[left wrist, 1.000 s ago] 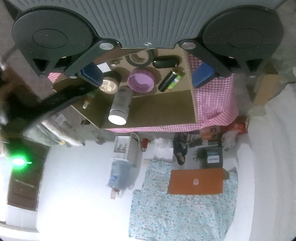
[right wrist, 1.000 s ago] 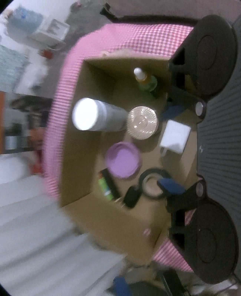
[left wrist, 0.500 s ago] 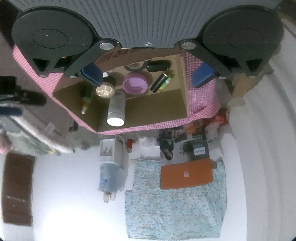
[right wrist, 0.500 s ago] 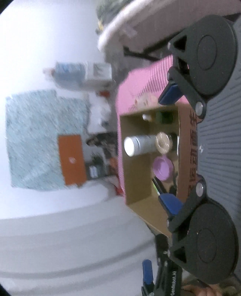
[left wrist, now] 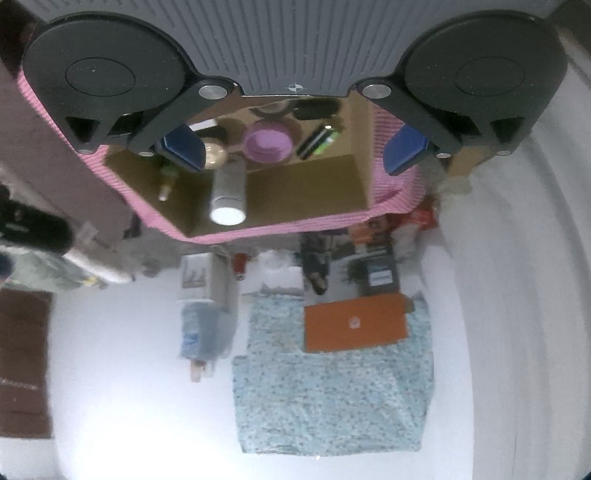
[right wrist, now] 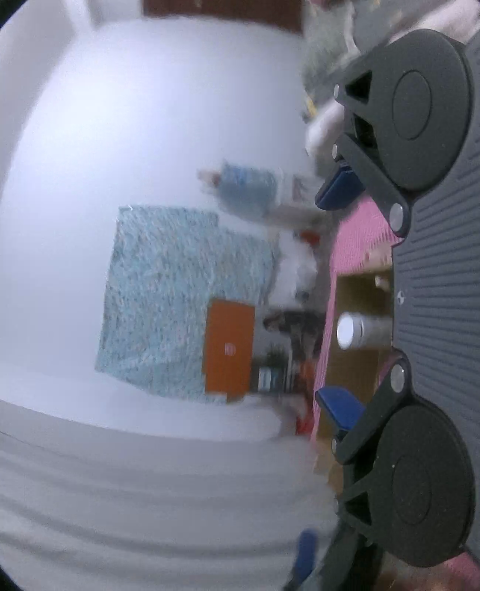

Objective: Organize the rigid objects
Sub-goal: 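Withdraw the right tool up and away from the box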

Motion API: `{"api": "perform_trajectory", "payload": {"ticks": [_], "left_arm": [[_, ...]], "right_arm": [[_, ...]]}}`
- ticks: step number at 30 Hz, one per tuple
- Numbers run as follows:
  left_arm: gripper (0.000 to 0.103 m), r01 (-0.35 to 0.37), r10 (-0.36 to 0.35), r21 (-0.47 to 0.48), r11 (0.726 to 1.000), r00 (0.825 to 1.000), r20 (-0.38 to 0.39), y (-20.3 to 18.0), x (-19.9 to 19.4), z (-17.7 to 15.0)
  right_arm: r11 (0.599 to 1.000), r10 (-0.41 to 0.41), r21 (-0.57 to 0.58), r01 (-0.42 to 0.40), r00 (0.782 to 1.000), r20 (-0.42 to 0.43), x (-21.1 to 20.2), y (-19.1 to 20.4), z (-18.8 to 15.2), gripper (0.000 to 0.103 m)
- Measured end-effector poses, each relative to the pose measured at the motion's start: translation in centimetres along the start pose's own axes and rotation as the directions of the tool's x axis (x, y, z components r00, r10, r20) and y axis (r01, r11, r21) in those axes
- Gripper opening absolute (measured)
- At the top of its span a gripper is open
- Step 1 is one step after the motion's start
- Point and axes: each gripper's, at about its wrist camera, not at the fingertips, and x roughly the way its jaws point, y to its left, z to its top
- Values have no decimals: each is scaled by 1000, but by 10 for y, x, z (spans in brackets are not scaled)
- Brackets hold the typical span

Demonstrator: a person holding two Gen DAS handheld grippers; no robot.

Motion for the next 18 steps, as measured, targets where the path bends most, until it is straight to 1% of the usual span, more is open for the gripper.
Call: {"api": "perform_trajectory", "payload": {"ticks": [2, 4, 8, 11, 13, 15, 18], "left_arm": [[103, -5, 5, -28, 1000, 1000, -5, 0, -1, -2], [103, -14, 13, -39, 999, 999, -47, 1, 3, -3], [103, -44, 38, -45, 998, 993, -114, 5, 14, -7], [103, -58, 44, -75, 995, 983, -180, 10, 24, -12], [103, -71, 50, -87, 994, 974, -222, 13, 31, -14], [103, -85, 59, -91, 992, 965, -257, 14, 36, -16], [103, -95, 64, -92, 991, 955, -290, 15, 42, -18]], "right_arm": [[997, 65, 42, -63, 998, -28, 4, -6, 2, 103], [992, 109, 75, -105, 993, -47, 7, -11, 0, 103], [980, 152, 138, -141, 986, -74, 15, -17, -7, 103], [977, 149, 171, -127, 982, -120, 26, -16, -14, 103], [980, 133, 172, -102, 975, -181, 37, -13, -20, 103], [984, 112, 164, -71, 959, -259, 51, -7, -27, 103], [983, 105, 179, -41, 927, -360, 70, -1, -40, 103]]}}
